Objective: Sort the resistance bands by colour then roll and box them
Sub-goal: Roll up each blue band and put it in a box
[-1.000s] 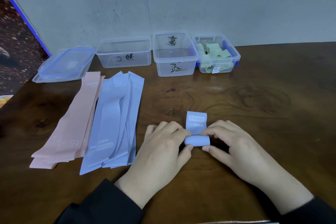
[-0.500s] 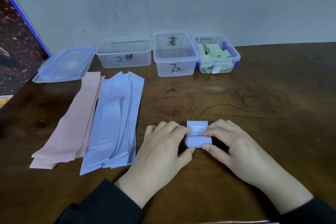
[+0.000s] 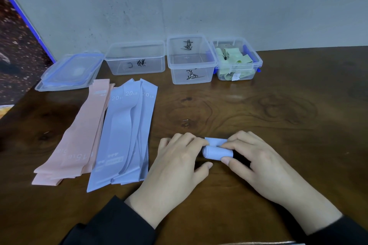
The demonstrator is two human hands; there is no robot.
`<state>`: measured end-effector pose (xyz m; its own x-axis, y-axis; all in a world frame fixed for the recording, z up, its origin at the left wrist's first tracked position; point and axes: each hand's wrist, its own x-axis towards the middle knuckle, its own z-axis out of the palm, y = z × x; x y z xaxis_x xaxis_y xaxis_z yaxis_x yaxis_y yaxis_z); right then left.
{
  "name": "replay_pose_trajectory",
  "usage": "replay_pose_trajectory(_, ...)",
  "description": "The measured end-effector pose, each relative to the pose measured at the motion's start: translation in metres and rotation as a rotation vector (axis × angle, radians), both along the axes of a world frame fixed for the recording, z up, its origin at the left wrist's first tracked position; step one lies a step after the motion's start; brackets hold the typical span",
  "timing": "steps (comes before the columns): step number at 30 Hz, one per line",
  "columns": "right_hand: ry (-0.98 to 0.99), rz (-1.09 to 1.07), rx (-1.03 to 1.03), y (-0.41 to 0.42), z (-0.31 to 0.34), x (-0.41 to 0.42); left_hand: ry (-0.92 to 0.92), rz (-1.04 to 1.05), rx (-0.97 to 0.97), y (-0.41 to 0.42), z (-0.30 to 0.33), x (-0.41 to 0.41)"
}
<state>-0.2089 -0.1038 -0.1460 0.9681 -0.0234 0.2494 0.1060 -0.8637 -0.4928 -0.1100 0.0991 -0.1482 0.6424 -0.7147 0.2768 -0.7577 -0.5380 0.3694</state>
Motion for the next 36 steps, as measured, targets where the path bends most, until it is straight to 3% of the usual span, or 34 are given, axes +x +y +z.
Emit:
replay_pose_trajectory(14, -0.001, -0.007, -0.017, 0.001, 0.000, 0.001, -0.022, 0.034, -0.021, 0.000, 0.000, 0.002)
replay_pose_trajectory(30, -0.015, -0.075, -0.221, 0.011, 0.010, 0.008, -0.038, 0.070, -0.025, -0.001, 0.000, 0.007)
replay_pose_trajectory(36, -0.004, 0.001, -0.214, 0.006, 0.013, 0.024, -0.080, 0.089, -0.022, -0.007, 0.001, 0.006)
